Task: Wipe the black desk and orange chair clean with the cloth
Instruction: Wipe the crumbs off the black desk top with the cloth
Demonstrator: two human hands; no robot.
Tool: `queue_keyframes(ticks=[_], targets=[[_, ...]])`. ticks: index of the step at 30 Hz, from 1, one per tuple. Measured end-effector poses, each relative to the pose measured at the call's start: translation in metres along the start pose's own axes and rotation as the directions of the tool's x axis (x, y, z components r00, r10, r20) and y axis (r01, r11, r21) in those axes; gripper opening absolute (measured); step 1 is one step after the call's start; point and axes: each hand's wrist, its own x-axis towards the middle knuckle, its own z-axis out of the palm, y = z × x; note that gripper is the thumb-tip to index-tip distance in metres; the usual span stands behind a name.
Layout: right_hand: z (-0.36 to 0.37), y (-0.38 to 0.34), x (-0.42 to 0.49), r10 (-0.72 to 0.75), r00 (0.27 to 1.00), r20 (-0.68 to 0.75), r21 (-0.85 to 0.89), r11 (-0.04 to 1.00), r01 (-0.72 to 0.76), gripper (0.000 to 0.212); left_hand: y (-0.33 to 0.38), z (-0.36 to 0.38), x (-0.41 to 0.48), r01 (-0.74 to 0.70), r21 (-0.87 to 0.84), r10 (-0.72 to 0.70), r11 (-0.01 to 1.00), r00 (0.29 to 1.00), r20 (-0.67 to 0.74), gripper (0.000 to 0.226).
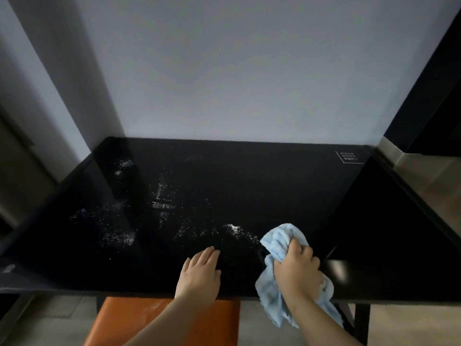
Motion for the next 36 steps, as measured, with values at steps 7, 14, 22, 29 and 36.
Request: queue_keyframes(ticks=[7,14,22,29,36], targets=[[-0.009,-0.039,-0.033,-0.218,0.974,0.058,0.486,0.859,0.164,0.022,-0.029,-0.022,0.007,-0.092,0.121,0.077,0.988,0.989,0.125,0.058],[-0.013,-0.003,-0.020,0.071,0.989,0.127,-0.023,0.997,-0.069,0.079,-0.007,-0.016,0.015,-0.023,0.117,0.000,0.993,0.982,0.189,0.067],[-0.011,0.031,0.007,-0.241,0.970,0.013,0.297,0.928,0.226,0.067,0.011,-0.024,0.025,0.077,0.087,-0.093,0.993,0.975,0.200,0.074],[-0.032,0.107,0.081,0.268,0.955,0.126,0.101,0.954,-0.281,0.074,0.025,-0.020,0.027,0.145,0.076,-0.154,0.987,0.980,0.126,0.073],[-0.003,0.030,0.023,-0.267,0.955,0.128,-0.017,0.962,0.272,0.070,0.019,-0.016,0.018,0.146,0.148,-0.154,0.978,0.987,0.041,0.082]])
